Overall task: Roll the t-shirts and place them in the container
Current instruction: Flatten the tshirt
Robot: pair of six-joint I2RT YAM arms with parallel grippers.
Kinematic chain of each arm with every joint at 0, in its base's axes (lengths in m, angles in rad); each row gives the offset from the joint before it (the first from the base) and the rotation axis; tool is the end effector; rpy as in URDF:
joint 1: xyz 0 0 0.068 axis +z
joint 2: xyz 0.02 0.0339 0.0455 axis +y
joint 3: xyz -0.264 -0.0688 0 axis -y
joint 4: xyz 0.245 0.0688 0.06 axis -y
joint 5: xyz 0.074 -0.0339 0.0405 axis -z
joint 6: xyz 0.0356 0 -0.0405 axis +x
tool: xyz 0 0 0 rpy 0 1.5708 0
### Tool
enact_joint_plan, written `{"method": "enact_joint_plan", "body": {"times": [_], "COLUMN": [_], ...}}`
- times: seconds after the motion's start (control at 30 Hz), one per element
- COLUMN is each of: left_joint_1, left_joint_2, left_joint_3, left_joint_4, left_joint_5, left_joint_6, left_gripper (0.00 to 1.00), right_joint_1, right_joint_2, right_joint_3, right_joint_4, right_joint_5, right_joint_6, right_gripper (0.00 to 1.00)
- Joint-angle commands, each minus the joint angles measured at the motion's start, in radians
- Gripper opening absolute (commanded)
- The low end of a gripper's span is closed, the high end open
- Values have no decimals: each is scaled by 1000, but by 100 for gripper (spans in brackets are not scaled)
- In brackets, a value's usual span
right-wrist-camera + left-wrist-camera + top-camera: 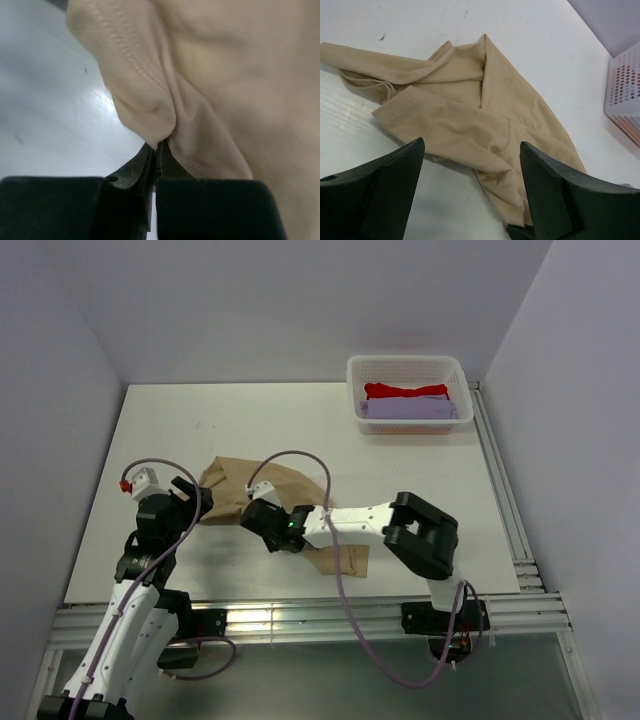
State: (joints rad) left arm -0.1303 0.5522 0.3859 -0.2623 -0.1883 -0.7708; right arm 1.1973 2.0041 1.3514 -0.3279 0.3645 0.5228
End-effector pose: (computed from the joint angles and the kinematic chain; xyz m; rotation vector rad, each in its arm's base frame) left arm 0.1455 -0.0124 0.2253 -0.7482 1.8686 -0.3913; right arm 0.1657 0.3879 0.1629 -0.6883 2.3819 0.2726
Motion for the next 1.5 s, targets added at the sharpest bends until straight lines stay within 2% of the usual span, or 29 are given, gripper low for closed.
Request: {"method": "enact_joint_plan", "body": {"times": [0.0, 0.17, 0.3, 0.33, 0.4, 0.43, 0.57, 0.73, 0.77, 0.8, 0.9, 1.0, 1.2, 1.37, 1.43, 1.47], "left_joint_1": [4, 3, 3, 1, 1, 0, -6, -32, -38, -45, -69, -77, -98, -248, -322, -331], "left_joint_2": [17, 51, 90, 98, 126, 133, 181, 236, 256, 265, 290, 299, 313, 330, 339, 345], "left_joint_3": [16, 2, -1, 1, -1, -2, -5, 2, 4, 10, 18, 22, 18, 48, 65, 80], "left_joint_4": [67, 129, 159, 167, 186, 193, 233, 253, 253, 253, 253, 253, 311, 276, 223, 206], "left_joint_5": [88, 180, 229, 239, 268, 274, 325, 334, 332, 326, 314, 305, 352, 276, 212, 199], "left_joint_6": [44, 68, 76, 77, 82, 84, 88, 91, 93, 93, 94, 94, 110, 93, 76, 71], "left_gripper": [82, 83, 84, 85, 86, 86, 86, 86, 86, 86, 85, 85, 83, 82, 83, 83], "right_joint_1": [-34, -96, -256, -345, -430, -496, -600, -676, -688, -709, -720, -706, -651, -625, -579, -511], "right_joint_2": [-223, -470, -620, -669, -727, -741, -769, -757, -752, -748, -792, -872, -955, -975, -981, -981], "right_joint_3": [-63, -74, -191, -219, -291, -310, -374, -445, -451, -465, -512, -567, -635, -705, -719, -725], "right_joint_4": [12, -79, -76, -63, -47, -46, -54, -57, -59, -62, -31, -14, -33, 1, 6, 4], "right_joint_5": [-12, -84, -222, -248, -308, -315, -312, -221, -199, -193, -263, -317, -317, -403, -388, -374], "right_joint_6": [-10, -58, -72, -75, -93, -107, -138, -142, -135, -132, -122, -107, -101, -90, -58, -41], "right_gripper": [0, 0, 0, 0, 0, 0, 0, 0, 2, 11, 48, 59, 59, 53, 53, 53]}}
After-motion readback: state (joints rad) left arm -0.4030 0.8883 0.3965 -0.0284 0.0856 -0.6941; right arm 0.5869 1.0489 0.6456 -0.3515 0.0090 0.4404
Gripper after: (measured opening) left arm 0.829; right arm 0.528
